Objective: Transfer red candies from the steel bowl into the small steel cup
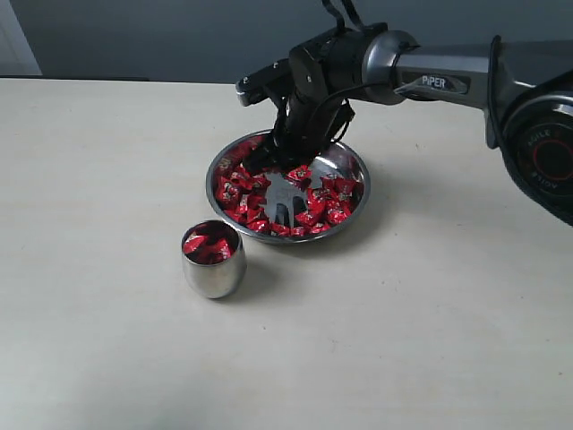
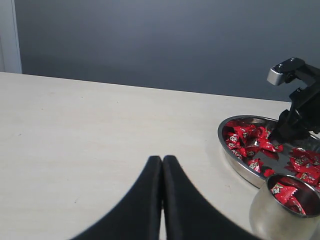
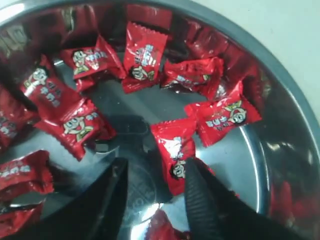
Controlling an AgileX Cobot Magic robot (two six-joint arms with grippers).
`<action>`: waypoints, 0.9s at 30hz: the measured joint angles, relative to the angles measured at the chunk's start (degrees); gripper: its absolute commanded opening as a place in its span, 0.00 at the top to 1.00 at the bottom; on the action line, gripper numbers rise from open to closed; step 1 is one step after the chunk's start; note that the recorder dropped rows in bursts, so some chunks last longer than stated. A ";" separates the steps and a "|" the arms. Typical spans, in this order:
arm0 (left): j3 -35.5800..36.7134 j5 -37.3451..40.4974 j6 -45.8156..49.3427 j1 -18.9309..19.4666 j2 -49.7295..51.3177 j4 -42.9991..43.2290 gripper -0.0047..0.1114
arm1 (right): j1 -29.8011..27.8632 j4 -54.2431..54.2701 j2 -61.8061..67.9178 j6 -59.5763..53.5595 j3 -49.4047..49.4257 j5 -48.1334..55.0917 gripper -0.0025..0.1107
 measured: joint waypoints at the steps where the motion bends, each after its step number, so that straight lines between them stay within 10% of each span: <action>1: 0.00 0.00 0.00 0.00 0.00 0.00 0.96 | 0.00 0.00 0.44 -0.12 0.00 -0.37 0.60; 12: 0.00 0.00 0.00 0.00 0.00 0.00 0.96 | 0.00 -2.53 3.31 -0.35 0.00 -2.53 0.61; 18: 0.00 0.00 0.00 0.00 0.00 0.00 0.96 | 0.00 -2.63 3.31 -0.35 0.00 -3.09 0.94; 27: 0.00 0.00 0.00 0.00 0.00 0.00 0.96 | 0.00 -0.98 3.31 -0.57 0.00 -3.47 0.94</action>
